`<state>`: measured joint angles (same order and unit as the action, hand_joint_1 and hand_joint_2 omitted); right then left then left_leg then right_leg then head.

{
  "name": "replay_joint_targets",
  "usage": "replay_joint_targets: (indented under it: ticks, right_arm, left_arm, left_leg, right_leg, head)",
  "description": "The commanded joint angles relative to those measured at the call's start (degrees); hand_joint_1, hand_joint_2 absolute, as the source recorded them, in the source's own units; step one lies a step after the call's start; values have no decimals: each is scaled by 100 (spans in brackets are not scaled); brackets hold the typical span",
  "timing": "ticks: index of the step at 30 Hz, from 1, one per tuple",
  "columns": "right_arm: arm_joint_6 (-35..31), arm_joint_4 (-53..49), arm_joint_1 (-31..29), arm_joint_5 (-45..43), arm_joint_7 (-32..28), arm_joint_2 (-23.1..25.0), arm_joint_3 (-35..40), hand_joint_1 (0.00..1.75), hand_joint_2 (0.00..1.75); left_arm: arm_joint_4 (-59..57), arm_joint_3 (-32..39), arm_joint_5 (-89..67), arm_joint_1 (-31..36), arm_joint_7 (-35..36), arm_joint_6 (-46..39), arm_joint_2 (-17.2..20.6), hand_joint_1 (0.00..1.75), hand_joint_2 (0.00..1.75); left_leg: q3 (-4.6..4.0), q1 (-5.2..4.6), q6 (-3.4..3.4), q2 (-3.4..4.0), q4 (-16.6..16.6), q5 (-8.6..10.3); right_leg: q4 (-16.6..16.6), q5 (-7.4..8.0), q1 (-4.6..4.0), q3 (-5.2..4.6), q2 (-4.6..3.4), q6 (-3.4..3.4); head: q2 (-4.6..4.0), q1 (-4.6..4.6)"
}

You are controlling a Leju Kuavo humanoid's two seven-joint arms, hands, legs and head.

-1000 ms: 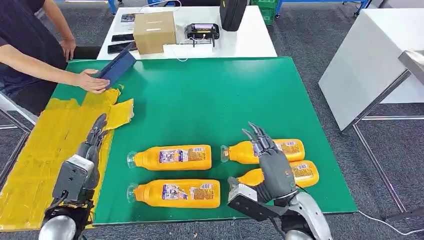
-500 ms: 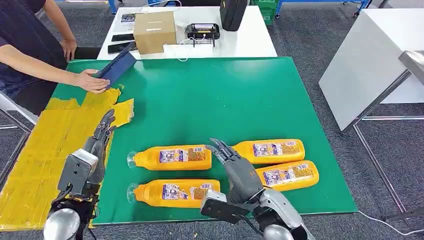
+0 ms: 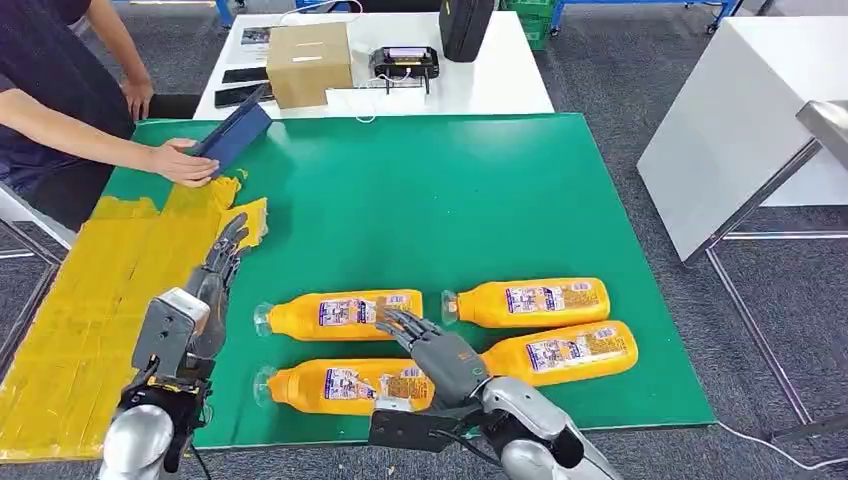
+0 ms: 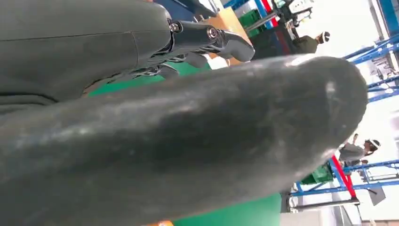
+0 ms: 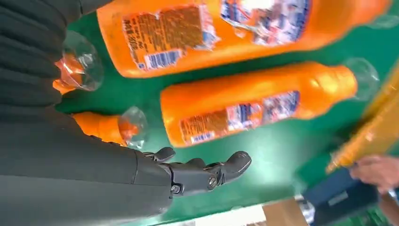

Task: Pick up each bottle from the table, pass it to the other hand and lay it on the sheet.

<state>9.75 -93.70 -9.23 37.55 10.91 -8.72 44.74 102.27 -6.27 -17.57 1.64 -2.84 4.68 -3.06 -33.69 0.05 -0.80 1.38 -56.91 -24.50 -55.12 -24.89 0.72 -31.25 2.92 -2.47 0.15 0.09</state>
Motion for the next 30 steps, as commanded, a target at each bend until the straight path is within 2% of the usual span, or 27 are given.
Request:
replay_joint_targets:
  ticks: [1,8,14,22,27,28,29,30]
  right_arm:
    - [111,871,-554,108,163,-180,509,0,175]
    - [602,1448,-1030,-87,112,-181,983,0,175]
    - [498,1873,-1078,-138,-152,277,1279,0,175]
    - [591,1896,-1178,-214,-186,287,1382,0,175]
    - [747,2348,-1499,18,-64,322,1843,0,175]
    - [774,2443,-1608,300,-21,294,2034,30,175]
    - [757,2567,-1690,629,14,285,2192,175,175]
    - [808,2661,-1731,802,16,287,2267,175,175]
  left_arm:
    - [-474,-171,59,320,58,36,73,0,0]
    - [-675,-273,206,537,99,89,104,0,0]
    - [-701,-372,275,616,121,86,110,0,0]
    - [-724,-383,289,632,124,84,111,0,0]
    - [-823,-435,337,771,132,81,84,0,0]
    - [-838,-441,343,799,140,76,68,0,0]
    - [-853,-430,346,816,156,59,42,0,0]
    - [-866,-429,344,835,165,53,29,0,0]
  left_leg:
    - [7,1,2,-6,4,1]
    - [12,5,5,-9,2,1]
    - [15,4,6,-5,6,1]
    - [15,4,5,-9,3,-1]
    - [9,3,5,-5,2,2]
    - [7,2,3,-5,3,3]
    - [11,4,6,-7,3,2]
    - [8,3,3,-6,3,3]
  right_leg:
    - [3,0,0,7,-8,4]
    - [4,1,-3,13,-19,8]
    - [4,0,-2,15,-23,10]
    - [0,-2,-2,16,-23,9]
    - [-1,1,-1,9,-18,7]
    - [-1,1,0,7,-11,5]
    - [-1,1,-2,11,-21,9]
    - [0,2,-1,9,-14,6]
  head:
    - [0,-2]
    - [0,0]
    - [0,0]
    - [0,-2]
    - [0,-2]
    - [0,0]
    - [0,0]
    - [0,0]
